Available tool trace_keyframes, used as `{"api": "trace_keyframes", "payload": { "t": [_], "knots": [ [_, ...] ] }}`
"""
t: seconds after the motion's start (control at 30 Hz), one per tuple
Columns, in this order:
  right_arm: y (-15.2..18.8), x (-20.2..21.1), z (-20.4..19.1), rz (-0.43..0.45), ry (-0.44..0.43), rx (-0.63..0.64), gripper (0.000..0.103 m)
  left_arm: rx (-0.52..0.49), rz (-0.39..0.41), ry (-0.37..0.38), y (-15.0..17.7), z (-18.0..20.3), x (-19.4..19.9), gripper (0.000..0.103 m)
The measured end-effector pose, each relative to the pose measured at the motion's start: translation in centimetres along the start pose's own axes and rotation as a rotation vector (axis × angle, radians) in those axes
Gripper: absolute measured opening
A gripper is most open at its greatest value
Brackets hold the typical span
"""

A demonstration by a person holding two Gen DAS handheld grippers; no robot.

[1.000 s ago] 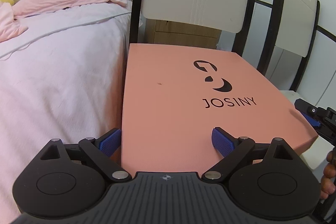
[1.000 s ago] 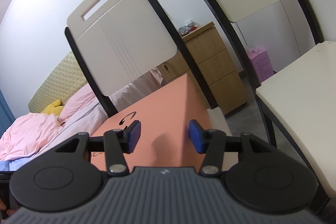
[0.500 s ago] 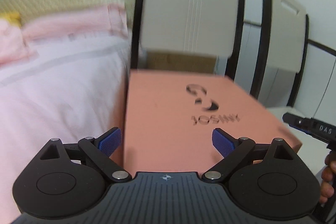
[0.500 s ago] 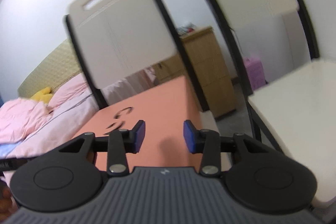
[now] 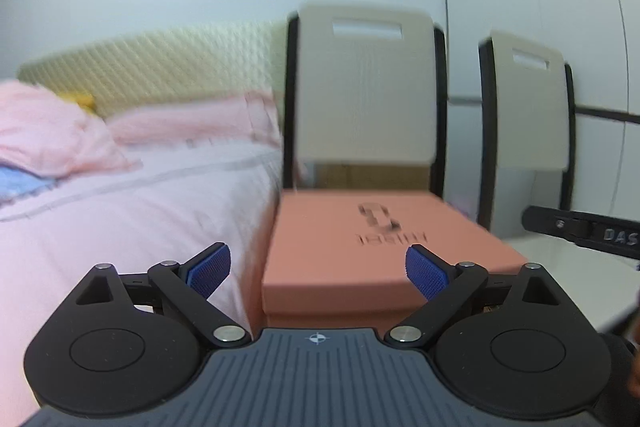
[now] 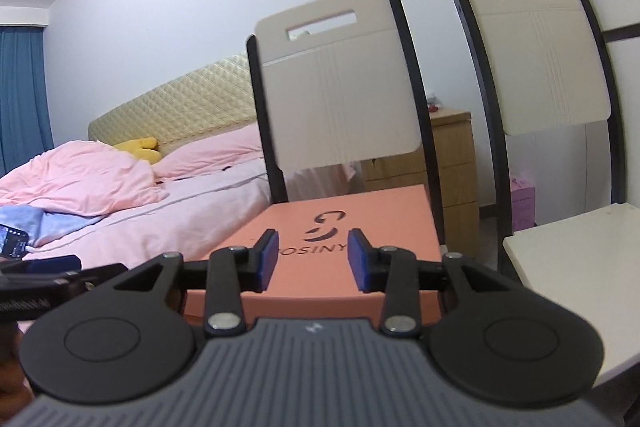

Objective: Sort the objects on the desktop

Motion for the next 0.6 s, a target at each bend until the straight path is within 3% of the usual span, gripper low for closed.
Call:
{"api": "trace_keyframes", "payload": {
  "t": [0.27,0.47,0.6],
  "knots": [
    [0.7,1.9,-2.0,0.080,0.002,0.020,0.040,0.071,0.083,0.003,-1.2,-0.7,1.1,0.103],
    [1.5,1.0,-1.9,0.060,-0.002,0.012,0.041,0.036,0.024,0.006,-0.4,-0.2,0.0,0.103],
    [1.8,0.4,-1.3,0.043,0.018,-0.002,0.054,0.033,0.007,-0.011,-0.3,-0.4,-0.7,0.103]
  ]
}}
Point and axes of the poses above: each gripper's, at about its wrist camera, not at the fingertips, and x roughly against the way its jaws point, z to its right, y to its underside, the point moved 10 cm from there along -x, roughly the way its jaws point, and after that the axes turned 13 degrees about -z, right-handed, at the moved point
